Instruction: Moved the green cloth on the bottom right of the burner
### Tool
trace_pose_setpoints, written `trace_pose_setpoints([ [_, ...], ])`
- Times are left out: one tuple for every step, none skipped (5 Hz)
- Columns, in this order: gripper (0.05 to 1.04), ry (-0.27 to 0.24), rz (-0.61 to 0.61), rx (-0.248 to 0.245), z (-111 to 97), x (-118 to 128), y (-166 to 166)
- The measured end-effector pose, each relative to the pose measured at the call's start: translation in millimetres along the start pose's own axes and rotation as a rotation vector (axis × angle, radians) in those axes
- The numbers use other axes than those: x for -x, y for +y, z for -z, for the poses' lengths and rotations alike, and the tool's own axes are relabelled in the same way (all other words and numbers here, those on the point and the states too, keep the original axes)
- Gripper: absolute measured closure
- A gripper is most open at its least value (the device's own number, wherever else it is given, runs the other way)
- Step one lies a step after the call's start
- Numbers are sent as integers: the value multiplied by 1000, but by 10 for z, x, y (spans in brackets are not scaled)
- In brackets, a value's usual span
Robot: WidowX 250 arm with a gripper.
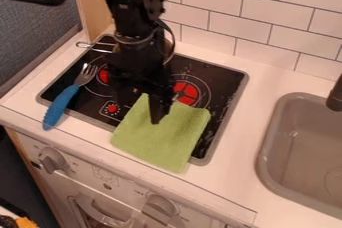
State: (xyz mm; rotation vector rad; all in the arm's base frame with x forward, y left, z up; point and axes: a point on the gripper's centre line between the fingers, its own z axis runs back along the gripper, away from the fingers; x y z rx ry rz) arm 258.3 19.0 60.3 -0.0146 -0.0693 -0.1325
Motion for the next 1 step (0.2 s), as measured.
trace_pose_setpoints([
  [84, 0, 6, -14, 27, 34, 11],
])
